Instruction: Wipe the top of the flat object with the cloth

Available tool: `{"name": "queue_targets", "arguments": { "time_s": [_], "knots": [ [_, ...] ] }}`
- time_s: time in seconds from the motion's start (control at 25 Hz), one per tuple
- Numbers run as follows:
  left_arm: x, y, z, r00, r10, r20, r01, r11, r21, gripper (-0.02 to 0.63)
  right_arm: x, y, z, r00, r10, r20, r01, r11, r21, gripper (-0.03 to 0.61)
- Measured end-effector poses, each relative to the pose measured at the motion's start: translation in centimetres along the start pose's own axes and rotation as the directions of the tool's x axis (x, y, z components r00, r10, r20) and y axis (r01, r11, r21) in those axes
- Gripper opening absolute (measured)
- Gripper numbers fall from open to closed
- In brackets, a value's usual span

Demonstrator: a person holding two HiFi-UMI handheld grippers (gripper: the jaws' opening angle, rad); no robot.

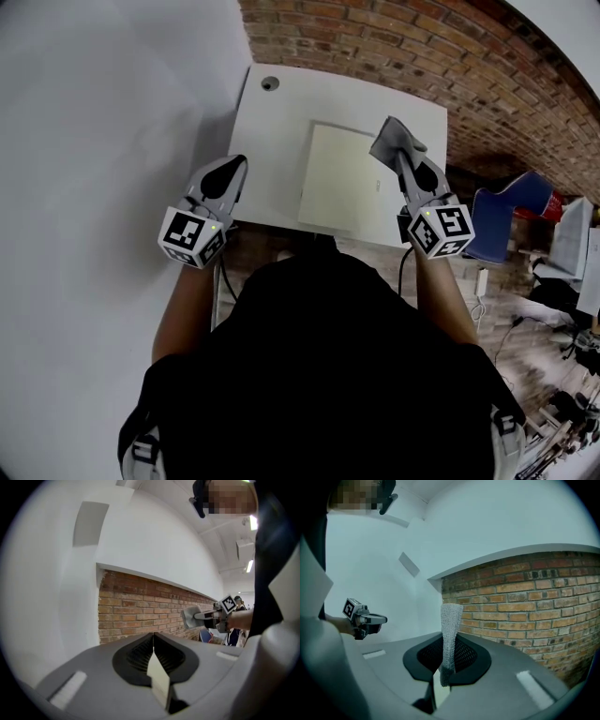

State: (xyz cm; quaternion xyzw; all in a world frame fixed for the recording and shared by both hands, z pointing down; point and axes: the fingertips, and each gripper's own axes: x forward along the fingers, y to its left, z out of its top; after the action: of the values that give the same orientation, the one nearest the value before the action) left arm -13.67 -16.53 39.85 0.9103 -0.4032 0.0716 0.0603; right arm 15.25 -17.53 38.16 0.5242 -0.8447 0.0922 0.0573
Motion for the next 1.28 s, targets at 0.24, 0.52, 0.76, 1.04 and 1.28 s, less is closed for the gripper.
{"name": "queue_targets", "arguments": {
  "time_s": [0.24, 0.52, 0.76, 1.04, 1.28],
  "knots": [
    [0.7, -0.2, -0.6, 1.0, 0.002, -0.019, -0.002, 1.0, -0.012, 0.003, 1.9, 0.4, -1.4, 0.998, 0.042, -0.042, -0.041, 0.999, 0.013, 0.012],
    [0.8, 0.1, -0.5, 1.0, 0.016, -0.022, -0.016, 1.0, -0.014, 0.003, 4.8, 1.3, -2.5, 0.993, 0.093, -0.079, -0.091, 0.996, 0.023, 0.012],
    [2.1, 0.7, -1.0, 0.999, 0.025, -0.037, -0.026, 1.0, -0.018, 0.003, 8.2, 1.5, -4.9, 0.982, 0.138, -0.13, -0.133, 0.99, 0.052, 0.012],
    [1.7, 1.4, -1.3, 0.997, 0.066, -0.051, -0.067, 0.997, -0.029, 0.003, 10.8, 2.2, -8.6, 0.962, 0.177, -0.209, -0.161, 0.982, 0.094, 0.012],
    [1.2, 1.6, -0.6, 0.995, 0.09, -0.043, -0.093, 0.994, -0.056, 0.003, 13.0, 2.6, -12.1, 0.943, 0.189, -0.273, -0.168, 0.981, 0.096, 0.012]
  ]
}}
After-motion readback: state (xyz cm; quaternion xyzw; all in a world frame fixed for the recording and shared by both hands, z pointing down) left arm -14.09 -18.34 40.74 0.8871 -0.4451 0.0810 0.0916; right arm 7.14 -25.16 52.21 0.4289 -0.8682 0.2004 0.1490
